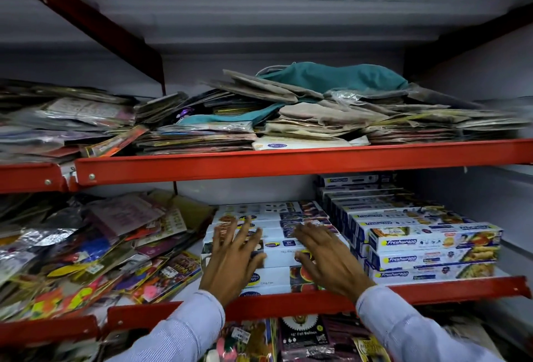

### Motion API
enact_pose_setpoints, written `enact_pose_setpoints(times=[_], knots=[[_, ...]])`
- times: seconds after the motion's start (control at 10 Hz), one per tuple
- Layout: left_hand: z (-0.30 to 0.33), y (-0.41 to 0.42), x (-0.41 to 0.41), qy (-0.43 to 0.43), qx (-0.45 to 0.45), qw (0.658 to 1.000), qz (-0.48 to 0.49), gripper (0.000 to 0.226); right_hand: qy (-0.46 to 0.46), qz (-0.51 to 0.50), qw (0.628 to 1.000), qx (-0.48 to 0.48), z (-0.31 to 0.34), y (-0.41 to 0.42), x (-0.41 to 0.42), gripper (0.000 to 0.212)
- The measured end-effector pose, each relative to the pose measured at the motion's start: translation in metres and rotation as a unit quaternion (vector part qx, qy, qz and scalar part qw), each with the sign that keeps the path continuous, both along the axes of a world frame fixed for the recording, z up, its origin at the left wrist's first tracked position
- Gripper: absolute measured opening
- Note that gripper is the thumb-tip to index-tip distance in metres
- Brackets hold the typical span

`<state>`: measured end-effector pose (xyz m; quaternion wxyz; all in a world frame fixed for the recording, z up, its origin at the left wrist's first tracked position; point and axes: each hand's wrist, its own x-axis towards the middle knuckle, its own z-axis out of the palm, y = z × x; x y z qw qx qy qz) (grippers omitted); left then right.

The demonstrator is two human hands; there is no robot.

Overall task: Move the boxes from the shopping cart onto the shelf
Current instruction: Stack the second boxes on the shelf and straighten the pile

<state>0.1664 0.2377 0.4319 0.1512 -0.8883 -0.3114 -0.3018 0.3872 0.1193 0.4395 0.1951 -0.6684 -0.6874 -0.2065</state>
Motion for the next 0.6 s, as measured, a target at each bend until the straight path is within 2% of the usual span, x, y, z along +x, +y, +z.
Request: enact_pose_setpoints(times=[0.1,0.2,0.4,0.6], knots=[[-0.022,-0.010,-0.010,-0.046,0.068,0.997,0.012,0.057,-0.008,-0.026,0.996,0.083,-0.030,-0.004,-0.010,0.060],[-0.042,-0.009,-0.015,-0.031,0.066,0.997,0.033,0.065,0.026,-0.066,0.992,0.102,-0.050,-0.002,-0.022,0.064],[-0.052,0.002,-0.011,-0.001,0.063,0.996,0.058,0.077,0.034,-0.117,0.988,0.089,-0.060,0.011,-0.022,0.067],[-0.046,-0.003,-0.015,-0.004,0.072,0.996,0.049,0.073,0.036,-0.113,0.987,0.105,-0.055,0.008,-0.027,0.067]])
